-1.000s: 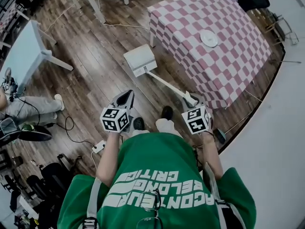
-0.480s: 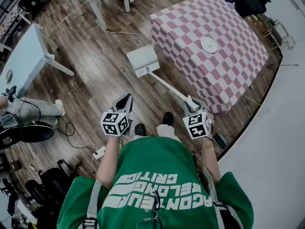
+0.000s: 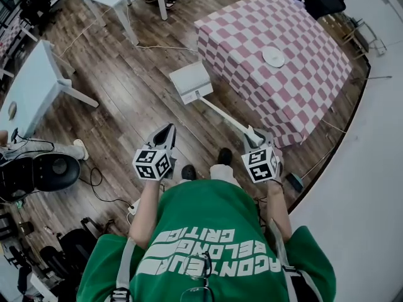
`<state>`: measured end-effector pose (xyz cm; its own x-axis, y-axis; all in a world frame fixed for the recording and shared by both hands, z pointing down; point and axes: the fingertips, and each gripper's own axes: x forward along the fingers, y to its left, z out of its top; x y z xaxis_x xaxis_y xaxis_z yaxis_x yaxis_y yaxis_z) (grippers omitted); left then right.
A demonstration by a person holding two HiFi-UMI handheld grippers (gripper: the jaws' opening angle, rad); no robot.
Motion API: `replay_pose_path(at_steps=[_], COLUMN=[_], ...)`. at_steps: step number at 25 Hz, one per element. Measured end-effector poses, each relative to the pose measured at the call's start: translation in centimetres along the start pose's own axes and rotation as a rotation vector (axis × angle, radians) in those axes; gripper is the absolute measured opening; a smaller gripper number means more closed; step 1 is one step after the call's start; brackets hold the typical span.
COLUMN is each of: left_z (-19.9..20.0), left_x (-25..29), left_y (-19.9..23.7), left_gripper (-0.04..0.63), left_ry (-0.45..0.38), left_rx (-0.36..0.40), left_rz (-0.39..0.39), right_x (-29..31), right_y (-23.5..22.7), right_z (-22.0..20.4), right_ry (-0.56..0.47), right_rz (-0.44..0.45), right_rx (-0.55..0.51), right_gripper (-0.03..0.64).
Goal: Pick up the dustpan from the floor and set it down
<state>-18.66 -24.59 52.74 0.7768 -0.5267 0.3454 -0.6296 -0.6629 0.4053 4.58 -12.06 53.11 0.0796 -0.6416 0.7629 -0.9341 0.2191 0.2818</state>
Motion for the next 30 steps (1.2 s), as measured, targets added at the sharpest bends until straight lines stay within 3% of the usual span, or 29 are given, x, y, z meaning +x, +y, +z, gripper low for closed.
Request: replay_pose_path(at_steps=[6,16,30], left_z=[-0.4,-3.1,-7.7], left_x=[-0.5,-0.2,4.1], left_y=[0.0,-2.8,-14.7], left_gripper=[-0.005,-0.005,-0.005], left_ry=[0.03,0.145,0.298], left_rx=[0.016,0.088,0.214], left_rz=[-0.057,-0.245,-0.529], right_x=[-0.7,-3.9,-9.7], right_y=[1.7,5.2,6.6], right_z=[-0.7,-6.0,-20.5], right_ry=[0.023,0.11,0.34], right_rz=[-0.027,-0.1,-0.199], right_rx=[0.031,0.175,0.369], right_gripper=[0.115,0.115,0.115])
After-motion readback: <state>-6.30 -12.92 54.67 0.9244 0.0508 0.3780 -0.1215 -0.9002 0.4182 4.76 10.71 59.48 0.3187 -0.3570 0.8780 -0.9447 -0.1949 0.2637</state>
